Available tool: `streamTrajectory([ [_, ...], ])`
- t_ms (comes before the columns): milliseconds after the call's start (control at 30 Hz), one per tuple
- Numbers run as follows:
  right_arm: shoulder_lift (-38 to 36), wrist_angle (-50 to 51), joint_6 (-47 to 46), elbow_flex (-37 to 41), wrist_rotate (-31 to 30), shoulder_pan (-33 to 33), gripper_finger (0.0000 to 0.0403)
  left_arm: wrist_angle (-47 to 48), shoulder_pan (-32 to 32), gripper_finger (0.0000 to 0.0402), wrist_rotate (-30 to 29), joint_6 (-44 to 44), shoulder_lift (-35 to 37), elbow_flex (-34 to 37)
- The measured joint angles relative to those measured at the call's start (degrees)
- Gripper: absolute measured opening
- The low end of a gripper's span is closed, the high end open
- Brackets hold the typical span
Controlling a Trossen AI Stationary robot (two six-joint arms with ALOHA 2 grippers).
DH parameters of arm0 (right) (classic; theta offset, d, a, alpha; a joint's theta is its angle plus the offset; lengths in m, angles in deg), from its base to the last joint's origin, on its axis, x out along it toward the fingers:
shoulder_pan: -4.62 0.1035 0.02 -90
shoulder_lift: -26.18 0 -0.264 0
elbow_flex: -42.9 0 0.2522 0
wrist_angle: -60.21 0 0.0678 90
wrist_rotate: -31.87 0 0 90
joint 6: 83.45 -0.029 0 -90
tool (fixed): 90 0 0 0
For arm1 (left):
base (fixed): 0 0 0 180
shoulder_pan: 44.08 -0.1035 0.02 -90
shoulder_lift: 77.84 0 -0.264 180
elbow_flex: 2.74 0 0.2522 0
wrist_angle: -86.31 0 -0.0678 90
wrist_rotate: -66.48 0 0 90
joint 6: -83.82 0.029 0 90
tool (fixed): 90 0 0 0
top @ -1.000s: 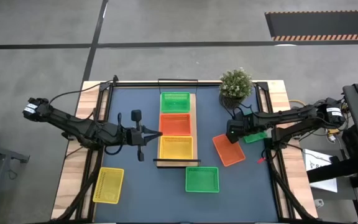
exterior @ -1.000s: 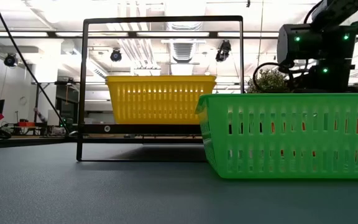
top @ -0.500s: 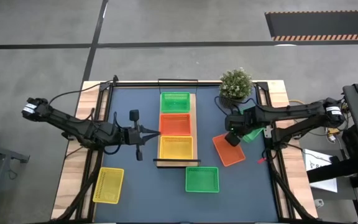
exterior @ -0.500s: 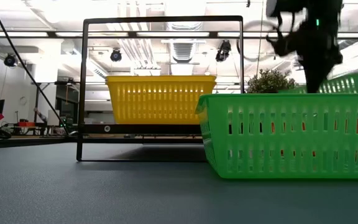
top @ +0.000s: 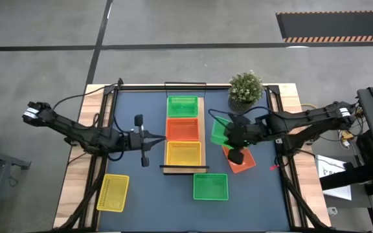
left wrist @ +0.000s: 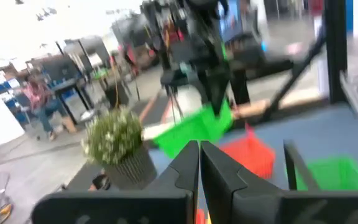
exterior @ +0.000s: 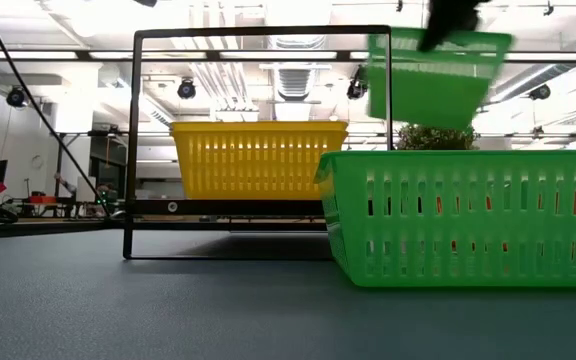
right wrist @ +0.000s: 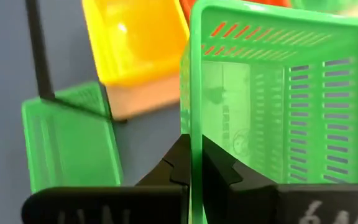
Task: Stack baskets on shelf by color
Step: Stack the top green bin on top of the green bin on the shelf
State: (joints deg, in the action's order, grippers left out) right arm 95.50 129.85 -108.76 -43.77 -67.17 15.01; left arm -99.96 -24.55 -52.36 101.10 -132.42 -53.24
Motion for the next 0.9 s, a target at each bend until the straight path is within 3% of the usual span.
streamTrajectory([
  [200,6.9,-6.5,13.8,-5.5,-7.8,-1.7,0.0009,-4.9,0.0,0.0000,0.0,2.7,1.6,1.3],
  [500,18.4,-18.0,32.6,-14.2,-8.9,-10.6,0.0009,-5.0,0.0,0.0000,0.2,2.6,5.1,4.2],
  [900,27.3,-25.4,40.7,-16.3,4.5,-21.0,0.0009,-5.0,0.0,0.0000,0.0,2.6,11.1,7.2],
])
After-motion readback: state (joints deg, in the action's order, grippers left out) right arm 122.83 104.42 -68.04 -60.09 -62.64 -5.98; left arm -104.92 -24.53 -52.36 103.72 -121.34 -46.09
